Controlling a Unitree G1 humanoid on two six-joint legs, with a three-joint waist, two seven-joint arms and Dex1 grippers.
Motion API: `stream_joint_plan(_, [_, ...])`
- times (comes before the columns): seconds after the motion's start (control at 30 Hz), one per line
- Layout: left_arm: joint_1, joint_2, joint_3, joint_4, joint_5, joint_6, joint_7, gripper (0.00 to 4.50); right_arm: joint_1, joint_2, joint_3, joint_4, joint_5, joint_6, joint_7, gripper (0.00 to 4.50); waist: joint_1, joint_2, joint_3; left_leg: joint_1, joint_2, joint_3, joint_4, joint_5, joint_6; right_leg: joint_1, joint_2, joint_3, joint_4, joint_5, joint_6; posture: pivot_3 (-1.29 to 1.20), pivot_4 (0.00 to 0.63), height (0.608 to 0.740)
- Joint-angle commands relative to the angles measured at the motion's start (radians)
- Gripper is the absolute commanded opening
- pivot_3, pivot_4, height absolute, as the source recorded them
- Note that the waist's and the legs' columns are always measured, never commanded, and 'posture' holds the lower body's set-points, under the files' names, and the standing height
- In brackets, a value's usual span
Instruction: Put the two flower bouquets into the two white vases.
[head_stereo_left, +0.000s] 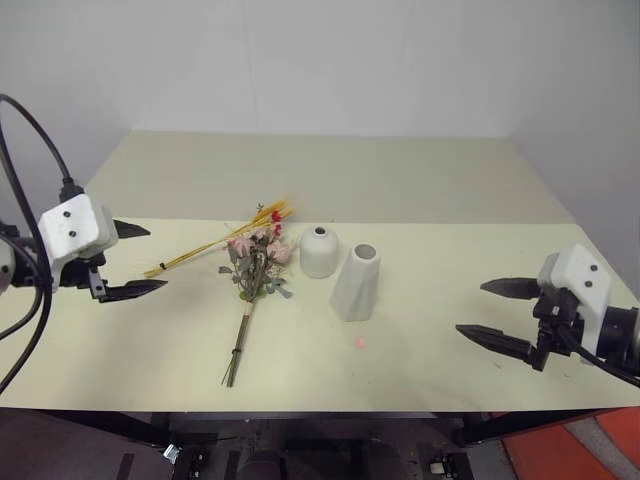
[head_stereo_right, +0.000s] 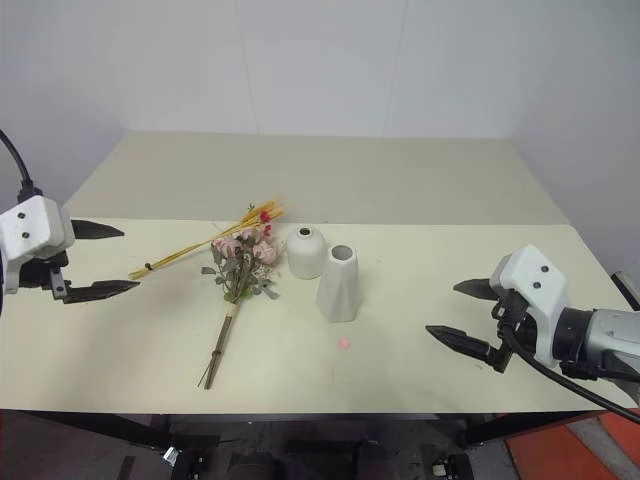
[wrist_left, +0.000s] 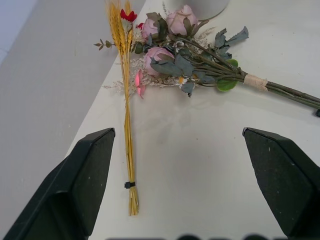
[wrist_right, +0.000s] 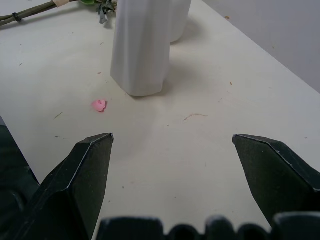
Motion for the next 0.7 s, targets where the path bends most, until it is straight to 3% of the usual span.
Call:
stream_joint_plan(0.03, [-0.028,-0.006,-0.017,0.006,0.008,-0.021,0.017,4.46,0.002,0.007,-0.031,-0.038,0.002,-0.010,-0.017,4.50,0.000,0.000,0.000,0.000,0.000,0.000,0.000,0.000,0.000,0.000,0.000,0.000,0.000,0.000,0.000,0.00,0.150,0.740])
stream_joint_plan(0.23, [-0.109,-0.031,-0.095,0.071,0.047,-0.041,0.047,4.46,0.021,0.022,-0.052,-0.074,0.019,0.008,-0.042,4.50,0.001,0.000,0.000,0.000,0.000,0.000,0.000,0.000,0.000,0.000,0.000,0.000,0.001,0.000,0.000,0.00,0.150,0.740])
stream_joint_plan(0.33, [-0.223,-0.076,-0.194,0.129,0.091,0.068,0.102,4.46,0.005,0.024,-0.030,-0.070,0.026,0.005,-0.055,4.50,0.003,0.000,0.000,0.000,0.000,0.000,0.000,0.000,0.000,0.000,0.000,0.000,0.000,0.002,-0.003,0.00,0.150,0.740])
stream_joint_plan(0.53, [-0.560,-0.277,-0.445,0.461,0.288,0.096,0.176,4.46,-0.136,-0.005,0.091,-0.038,0.053,0.008,-0.057,4.50,0.011,-0.002,-0.001,0.006,-0.001,0.000,0.001,0.000,0.000,0.007,0.000,0.000,0.000,0.001,-0.001,0.00,0.150,0.740])
stream_joint_plan(0.7, [-0.713,-0.375,-0.545,0.746,0.389,0.001,0.165,4.46,-0.262,-0.023,0.156,-0.035,0.080,0.027,-0.074,4.50,-0.007,-0.002,-0.001,0.001,-0.001,-0.001,0.001,0.000,0.000,0.003,0.001,0.000,0.000,0.004,-0.006,0.00,0.150,0.740])
